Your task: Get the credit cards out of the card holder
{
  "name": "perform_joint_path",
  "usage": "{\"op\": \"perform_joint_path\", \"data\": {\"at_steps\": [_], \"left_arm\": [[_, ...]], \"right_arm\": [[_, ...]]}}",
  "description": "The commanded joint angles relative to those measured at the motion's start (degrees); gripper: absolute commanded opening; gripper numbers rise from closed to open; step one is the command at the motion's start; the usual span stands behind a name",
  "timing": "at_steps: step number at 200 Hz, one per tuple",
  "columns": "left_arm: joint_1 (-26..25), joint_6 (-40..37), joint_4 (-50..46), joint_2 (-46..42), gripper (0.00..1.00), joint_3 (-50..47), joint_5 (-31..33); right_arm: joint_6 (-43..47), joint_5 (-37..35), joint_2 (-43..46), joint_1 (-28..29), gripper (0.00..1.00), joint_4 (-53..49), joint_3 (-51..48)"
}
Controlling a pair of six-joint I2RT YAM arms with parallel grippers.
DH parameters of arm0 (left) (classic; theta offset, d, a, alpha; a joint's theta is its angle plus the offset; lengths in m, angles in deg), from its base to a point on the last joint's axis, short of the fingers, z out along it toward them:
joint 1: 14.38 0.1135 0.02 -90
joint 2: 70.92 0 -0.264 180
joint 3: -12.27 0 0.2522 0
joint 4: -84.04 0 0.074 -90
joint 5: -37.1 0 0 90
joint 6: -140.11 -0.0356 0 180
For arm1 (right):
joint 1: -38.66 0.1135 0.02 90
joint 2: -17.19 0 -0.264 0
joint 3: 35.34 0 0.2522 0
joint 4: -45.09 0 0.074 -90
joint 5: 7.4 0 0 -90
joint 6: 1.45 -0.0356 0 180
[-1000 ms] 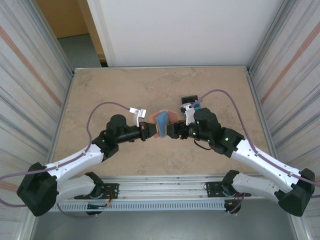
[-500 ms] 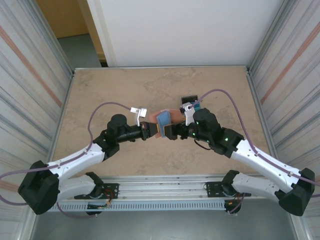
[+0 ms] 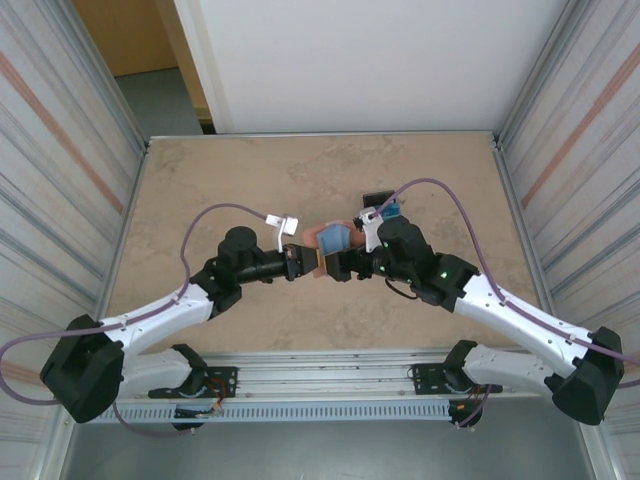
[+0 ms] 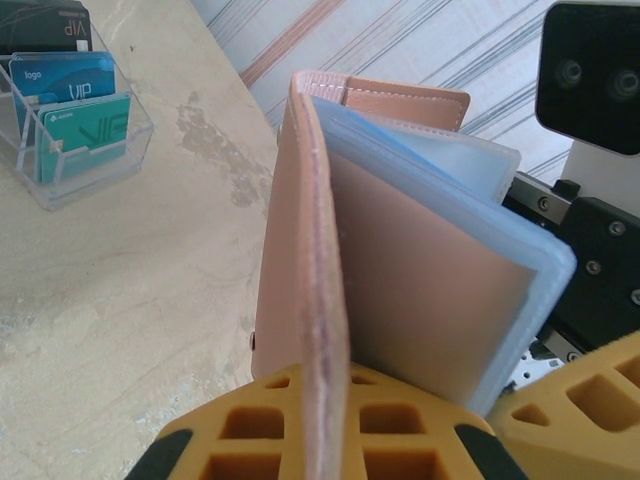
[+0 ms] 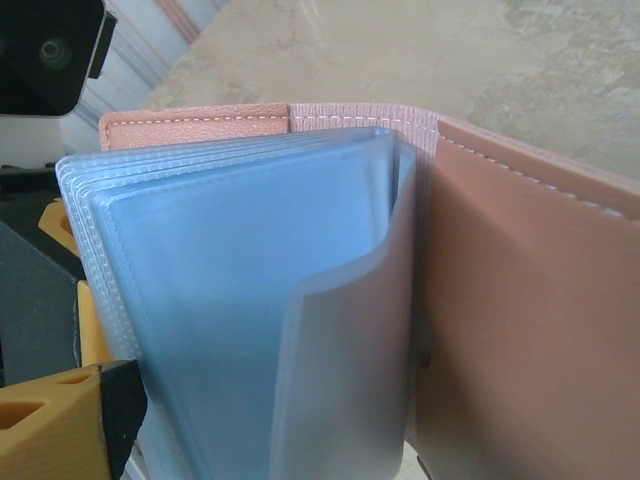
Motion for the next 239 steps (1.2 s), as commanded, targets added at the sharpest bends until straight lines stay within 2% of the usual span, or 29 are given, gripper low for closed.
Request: {"op": "perform_joint_path", "data": {"at_steps": [1,35,108,131,239], "left_arm": [[-0.4,0.4,4.2,-0.1,0.0,2.0,-1.8],[-0.4,0.7,4.8,0.0,0.0,1.9,-2.3],[-0.4,1.4,5.9,-0.1,0.0,1.8,-2.9],[-0.4,1.7,6.3,-0.1,0.0,1.8,-2.9],[-0.4,2.3,7.5,0.3,0.0,2.7,-4.1]], "right_arm": [[0.7,-1.2,1.1,0.5,0.9,0.5,0.6],[-0.5,0.0,2.3,0.4,0.84,2.2,-1.1],[-1.4,3.9,8.5,-0.5,0.9,3.0,-2.4],[-1.5,2.2,9.7,-0.8,0.89,2.2,-2.6],[0.7,0.3,6.6,-0.5,0.91,-4.0,1.0]]}}
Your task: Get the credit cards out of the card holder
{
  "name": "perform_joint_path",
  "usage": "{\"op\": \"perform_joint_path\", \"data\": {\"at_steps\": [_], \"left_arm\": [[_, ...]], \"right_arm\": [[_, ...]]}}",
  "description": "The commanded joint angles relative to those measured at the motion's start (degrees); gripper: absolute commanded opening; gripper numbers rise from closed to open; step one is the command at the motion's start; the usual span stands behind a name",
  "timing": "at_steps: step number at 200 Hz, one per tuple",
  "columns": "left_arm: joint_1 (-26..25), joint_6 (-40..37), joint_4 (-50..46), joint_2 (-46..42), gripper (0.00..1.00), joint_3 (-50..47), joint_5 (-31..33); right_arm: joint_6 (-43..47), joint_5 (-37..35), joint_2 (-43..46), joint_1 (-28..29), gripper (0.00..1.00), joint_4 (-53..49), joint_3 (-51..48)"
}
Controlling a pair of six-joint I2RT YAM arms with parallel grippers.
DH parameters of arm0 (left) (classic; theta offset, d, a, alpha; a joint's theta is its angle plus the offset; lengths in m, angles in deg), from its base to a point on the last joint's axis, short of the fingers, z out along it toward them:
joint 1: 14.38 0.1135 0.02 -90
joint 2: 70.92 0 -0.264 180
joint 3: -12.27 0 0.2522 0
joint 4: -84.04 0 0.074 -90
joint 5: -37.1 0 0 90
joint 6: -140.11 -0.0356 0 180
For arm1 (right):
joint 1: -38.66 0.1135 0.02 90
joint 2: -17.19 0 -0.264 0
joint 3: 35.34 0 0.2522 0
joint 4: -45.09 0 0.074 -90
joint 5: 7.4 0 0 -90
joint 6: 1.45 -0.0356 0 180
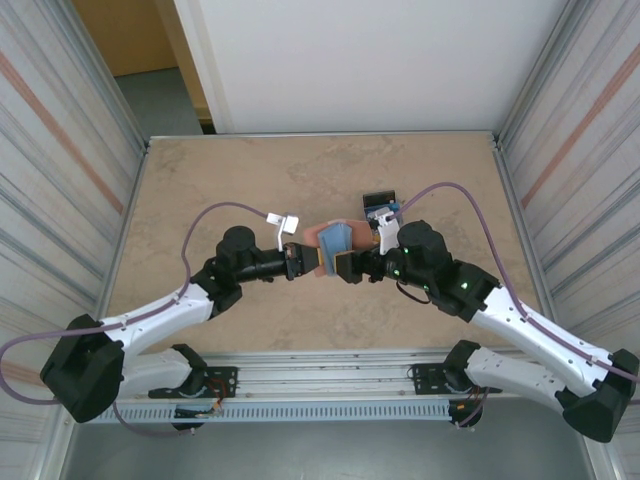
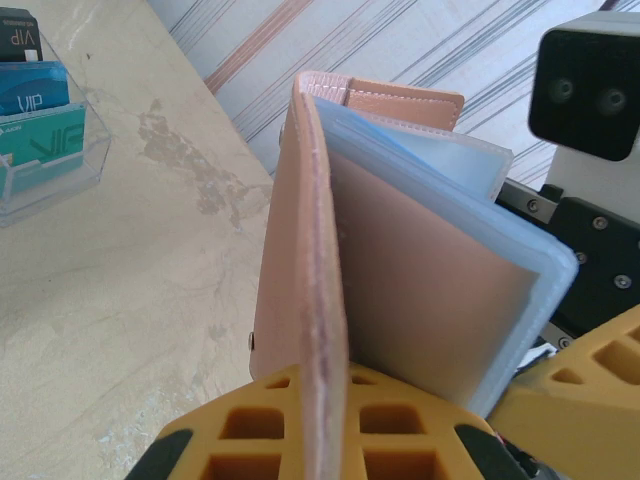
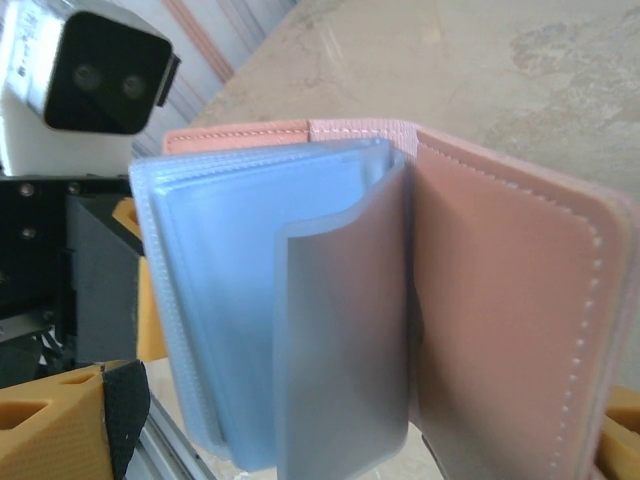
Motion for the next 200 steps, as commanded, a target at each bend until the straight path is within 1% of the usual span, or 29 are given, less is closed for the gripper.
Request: {"op": "perform_joint_path", "data": {"at_steps": [1,47,113,200], "left_arm": [[-0.4,0.7,4.2,0.1,0.0,2.4,-1.6],[-0.4,0.8,4.2,0.9,0.0,2.9,-1.6],[-0.4,0.9,4.2,0.7,0.0,2.8,-1.8],[-0.4,1.2,5.0,0.6,0.0,2.8,-2.3]], "right_arm": [[0.9,-1.3,-0.2,0.4,0.91,-1.8,2.3],[1.4,0.1,-0.4,0.5,0.94,-1.3,2.1],[1.7,0.4,-0.1,0.9,0.94,-1.2,1.8],[1.9,0.3,-1.9,1.0,0.94,-1.7,2.4]]}}
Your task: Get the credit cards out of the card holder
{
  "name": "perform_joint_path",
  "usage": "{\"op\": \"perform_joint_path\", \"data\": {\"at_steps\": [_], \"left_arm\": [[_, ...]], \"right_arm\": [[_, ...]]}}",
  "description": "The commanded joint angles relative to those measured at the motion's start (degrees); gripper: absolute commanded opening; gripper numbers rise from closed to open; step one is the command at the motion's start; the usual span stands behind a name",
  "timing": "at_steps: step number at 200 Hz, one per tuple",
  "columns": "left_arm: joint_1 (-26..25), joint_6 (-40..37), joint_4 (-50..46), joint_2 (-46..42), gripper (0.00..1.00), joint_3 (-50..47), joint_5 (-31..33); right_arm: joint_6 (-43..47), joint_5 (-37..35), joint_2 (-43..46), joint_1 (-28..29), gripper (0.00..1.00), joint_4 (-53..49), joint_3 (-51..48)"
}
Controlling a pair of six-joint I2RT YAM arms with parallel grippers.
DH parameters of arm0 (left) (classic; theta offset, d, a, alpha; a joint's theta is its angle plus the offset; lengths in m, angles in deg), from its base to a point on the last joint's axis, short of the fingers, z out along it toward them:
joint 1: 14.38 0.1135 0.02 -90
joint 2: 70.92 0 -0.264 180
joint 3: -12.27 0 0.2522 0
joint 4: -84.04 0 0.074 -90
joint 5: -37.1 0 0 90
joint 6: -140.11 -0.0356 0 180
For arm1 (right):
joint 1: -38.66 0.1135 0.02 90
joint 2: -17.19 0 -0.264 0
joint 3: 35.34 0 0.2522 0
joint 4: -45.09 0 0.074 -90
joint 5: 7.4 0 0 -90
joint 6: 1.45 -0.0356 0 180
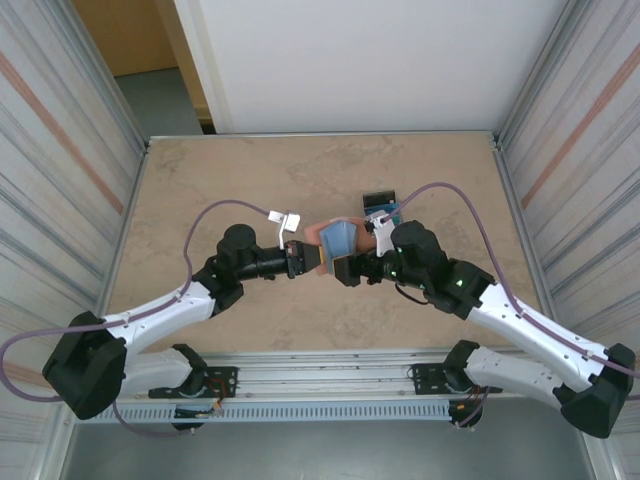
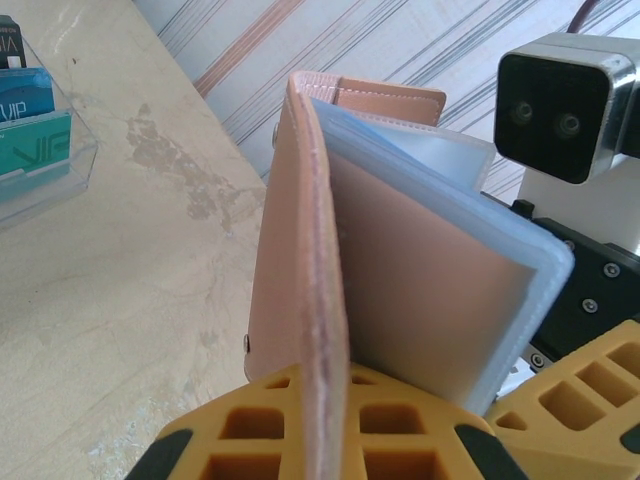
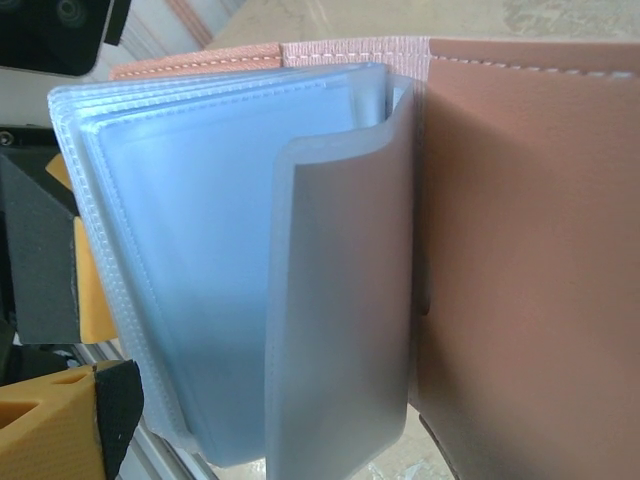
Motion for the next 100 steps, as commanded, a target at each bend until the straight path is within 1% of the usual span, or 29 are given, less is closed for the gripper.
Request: {"op": "perform_joint_path", "data": {"at_steps": [1,24,50,100], "left_arm": [[-0.4,0.7,4.0,-0.5,0.0,2.1,-1.7],[-0.4,0.7,4.1,-0.6,0.0,1.9,-1.7],[-0.4,0.6,4.2,-0.6,0.0,1.7,-1.6],[-0.4,1.0,4.9,-0.5,0.0,1.5,-2.0]], "right_arm": [[1.7,0.6,-0.4,0.6,0.94,-0.4,2.2],[1.7,-0.1,-0.3,0.5,0.89,-0.7,2.2],[1.7,1.1,0.5,0.5,0.84,-0.3,1.9],[1.3,1.7,2.7,0.5,0.78,0.3,0.8]]}}
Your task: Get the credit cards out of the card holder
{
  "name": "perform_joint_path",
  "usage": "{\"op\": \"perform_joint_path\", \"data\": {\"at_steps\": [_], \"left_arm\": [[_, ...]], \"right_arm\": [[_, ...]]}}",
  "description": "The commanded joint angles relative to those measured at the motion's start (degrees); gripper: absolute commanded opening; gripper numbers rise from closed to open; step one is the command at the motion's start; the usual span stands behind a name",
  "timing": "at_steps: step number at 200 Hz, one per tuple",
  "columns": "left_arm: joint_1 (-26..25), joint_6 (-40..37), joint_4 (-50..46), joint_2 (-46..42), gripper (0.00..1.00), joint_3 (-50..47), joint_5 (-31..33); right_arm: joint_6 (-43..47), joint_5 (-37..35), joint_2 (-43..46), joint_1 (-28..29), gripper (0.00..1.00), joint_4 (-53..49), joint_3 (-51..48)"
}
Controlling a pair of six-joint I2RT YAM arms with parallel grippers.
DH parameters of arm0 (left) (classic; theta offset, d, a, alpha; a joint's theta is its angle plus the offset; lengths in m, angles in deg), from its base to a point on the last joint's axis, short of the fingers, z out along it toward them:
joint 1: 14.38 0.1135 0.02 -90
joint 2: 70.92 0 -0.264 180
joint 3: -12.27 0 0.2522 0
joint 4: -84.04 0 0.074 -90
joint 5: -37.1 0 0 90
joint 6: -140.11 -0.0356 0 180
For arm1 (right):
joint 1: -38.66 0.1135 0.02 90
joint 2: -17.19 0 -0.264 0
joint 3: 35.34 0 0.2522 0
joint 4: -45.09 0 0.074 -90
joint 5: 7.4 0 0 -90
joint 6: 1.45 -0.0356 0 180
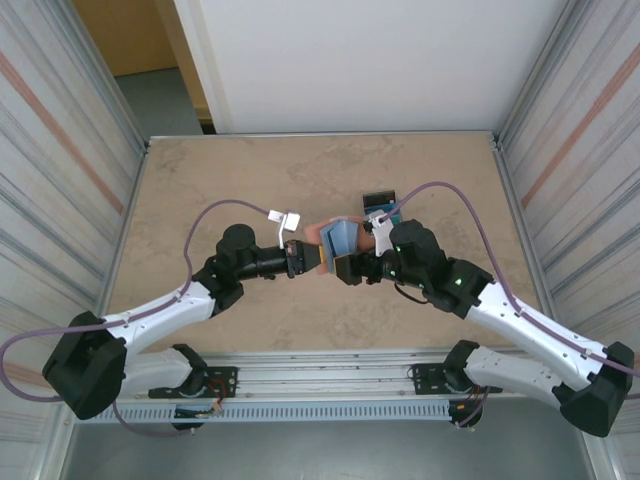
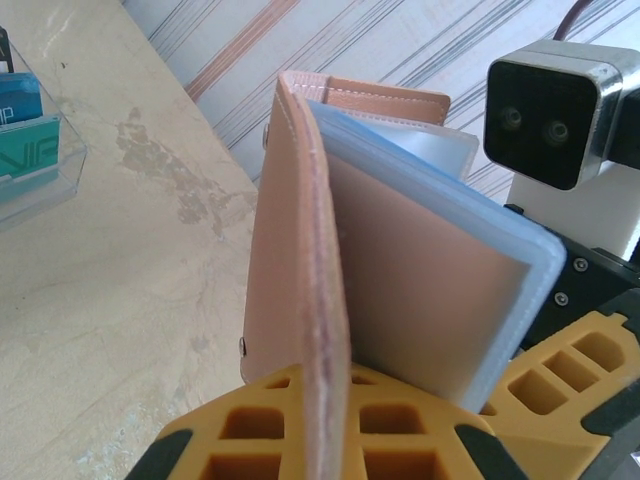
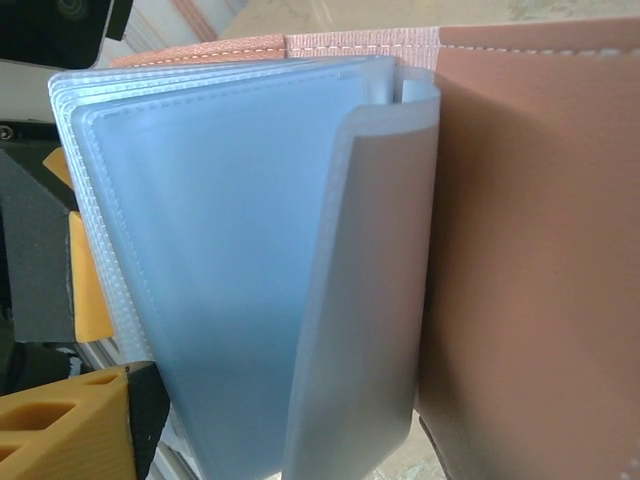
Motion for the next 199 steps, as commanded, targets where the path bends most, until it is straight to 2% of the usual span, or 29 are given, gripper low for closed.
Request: {"op": "perform_joint_path", "data": {"at_steps": [1,49,73,90,171,199], "left_arm": [[-0.4,0.3,3.7,-0.6,0.0,1.5,-1.6],[-0.4,0.5,4.0,-1.2,0.0,1.5,-1.9],[-0.4,0.5,3.5,-1.7,0.0,1.6,-1.9],[-0.4,0.3,3.0,-1.9,0.0,1.6,-2.0],[-0.4,0.2,3.4,-1.9,0.0,2.1,-2.5],[-0.4,0.2,3.4,-1.7,0.0,2.1,-2.5]], "right_arm": [[0.9,1.0,2.0,0.5,0.78,0.5,0.5],[0.6,-0.3,3.1,0.3,0.72,0.6,0.0],[1.2,0.9,2.7,0.1,0.84,0.6,0.2],[1.6,1.9,2.5,0.2,0.87,0.9,0.2],[2.3,0.6,0.3,0.1,0.86,-0.5,1.6],[2.1,-0.1,0.4,0.2,0.82,-0.5,1.6]]}}
